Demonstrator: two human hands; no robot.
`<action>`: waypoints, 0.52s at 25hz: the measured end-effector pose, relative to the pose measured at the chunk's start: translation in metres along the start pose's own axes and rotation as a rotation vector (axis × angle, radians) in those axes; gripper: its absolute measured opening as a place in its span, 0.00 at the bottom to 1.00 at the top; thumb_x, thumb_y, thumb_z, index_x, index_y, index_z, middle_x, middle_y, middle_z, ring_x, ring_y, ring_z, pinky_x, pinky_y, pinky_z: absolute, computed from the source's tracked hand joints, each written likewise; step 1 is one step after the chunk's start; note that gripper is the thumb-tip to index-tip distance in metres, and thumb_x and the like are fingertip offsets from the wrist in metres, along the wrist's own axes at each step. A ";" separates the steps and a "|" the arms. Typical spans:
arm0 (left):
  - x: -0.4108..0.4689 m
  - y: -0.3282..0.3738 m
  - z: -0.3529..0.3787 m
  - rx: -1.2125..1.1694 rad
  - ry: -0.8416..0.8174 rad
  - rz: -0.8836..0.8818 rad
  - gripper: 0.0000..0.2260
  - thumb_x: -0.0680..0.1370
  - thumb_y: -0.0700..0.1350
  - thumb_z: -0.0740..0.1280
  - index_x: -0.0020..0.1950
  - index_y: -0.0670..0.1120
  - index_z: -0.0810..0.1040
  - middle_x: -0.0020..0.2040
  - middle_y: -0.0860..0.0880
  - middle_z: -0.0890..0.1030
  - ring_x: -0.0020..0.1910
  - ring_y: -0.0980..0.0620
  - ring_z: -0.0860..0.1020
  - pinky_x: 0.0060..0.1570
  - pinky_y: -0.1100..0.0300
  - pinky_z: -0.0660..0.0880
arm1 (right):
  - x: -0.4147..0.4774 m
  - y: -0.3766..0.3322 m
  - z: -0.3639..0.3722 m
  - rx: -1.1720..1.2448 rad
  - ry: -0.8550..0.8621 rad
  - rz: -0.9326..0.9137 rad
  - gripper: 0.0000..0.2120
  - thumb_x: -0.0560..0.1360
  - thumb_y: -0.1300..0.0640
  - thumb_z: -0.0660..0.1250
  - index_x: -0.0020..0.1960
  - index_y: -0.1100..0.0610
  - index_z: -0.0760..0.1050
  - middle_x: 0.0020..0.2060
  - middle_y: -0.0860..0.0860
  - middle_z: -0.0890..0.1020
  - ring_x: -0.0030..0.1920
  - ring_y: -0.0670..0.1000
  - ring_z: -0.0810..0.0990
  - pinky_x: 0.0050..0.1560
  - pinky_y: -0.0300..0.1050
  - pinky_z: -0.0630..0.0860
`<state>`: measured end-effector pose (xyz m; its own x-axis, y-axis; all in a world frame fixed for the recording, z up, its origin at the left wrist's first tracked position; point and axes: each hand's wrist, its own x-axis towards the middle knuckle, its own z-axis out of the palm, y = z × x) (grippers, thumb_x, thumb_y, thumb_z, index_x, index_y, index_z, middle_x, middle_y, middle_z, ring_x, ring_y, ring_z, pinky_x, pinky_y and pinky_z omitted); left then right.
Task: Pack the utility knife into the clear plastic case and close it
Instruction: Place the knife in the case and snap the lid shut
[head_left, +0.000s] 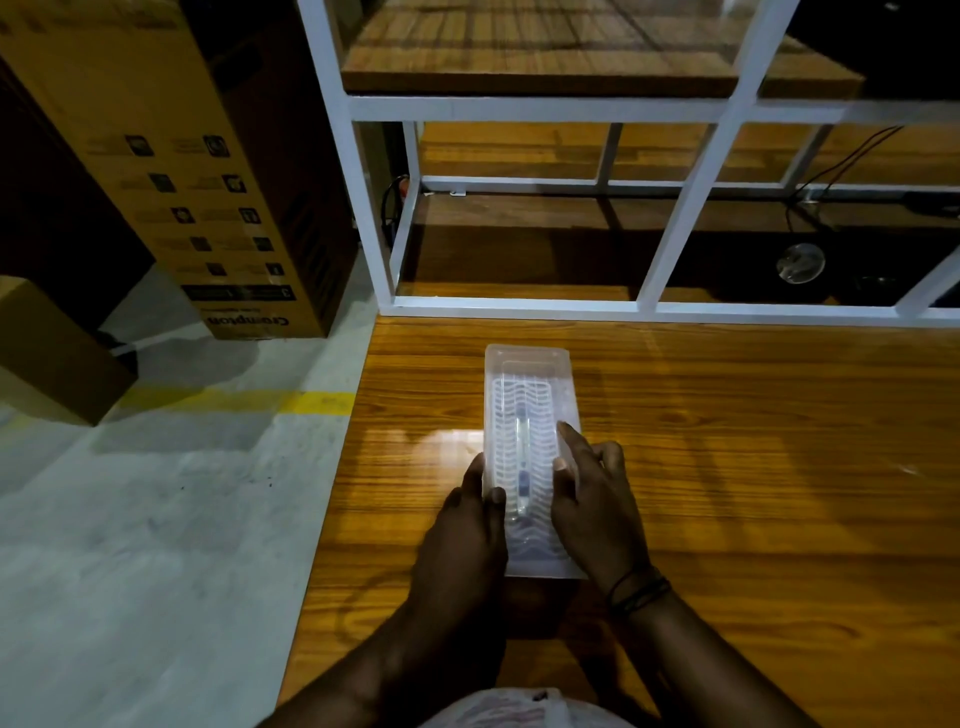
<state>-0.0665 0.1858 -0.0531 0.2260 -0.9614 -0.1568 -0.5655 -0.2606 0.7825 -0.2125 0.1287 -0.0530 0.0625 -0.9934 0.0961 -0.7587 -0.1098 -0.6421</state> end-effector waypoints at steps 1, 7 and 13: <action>0.000 0.000 0.002 0.005 0.012 -0.001 0.25 0.85 0.59 0.52 0.81 0.55 0.58 0.68 0.47 0.82 0.61 0.47 0.83 0.58 0.46 0.82 | 0.000 -0.001 0.001 -0.004 -0.001 0.012 0.24 0.81 0.55 0.60 0.77 0.48 0.63 0.58 0.54 0.71 0.44 0.51 0.76 0.40 0.46 0.77; -0.001 0.001 0.005 0.004 0.012 0.018 0.23 0.87 0.53 0.54 0.82 0.53 0.57 0.65 0.46 0.84 0.59 0.46 0.84 0.54 0.52 0.82 | -0.001 -0.008 0.000 -0.026 -0.047 0.093 0.24 0.82 0.51 0.56 0.77 0.42 0.60 0.62 0.56 0.73 0.50 0.58 0.80 0.48 0.52 0.79; 0.042 0.005 -0.016 -0.097 -0.011 0.093 0.19 0.84 0.61 0.56 0.70 0.55 0.73 0.63 0.52 0.84 0.60 0.49 0.82 0.53 0.53 0.79 | 0.042 -0.003 -0.010 0.060 -0.067 0.085 0.21 0.81 0.50 0.57 0.74 0.48 0.64 0.67 0.55 0.75 0.64 0.59 0.76 0.60 0.52 0.74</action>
<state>-0.0475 0.1458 -0.0461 0.1679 -0.9820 -0.0871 -0.5038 -0.1614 0.8486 -0.2136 0.0873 -0.0392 0.0444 -0.9990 -0.0104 -0.7232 -0.0250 -0.6902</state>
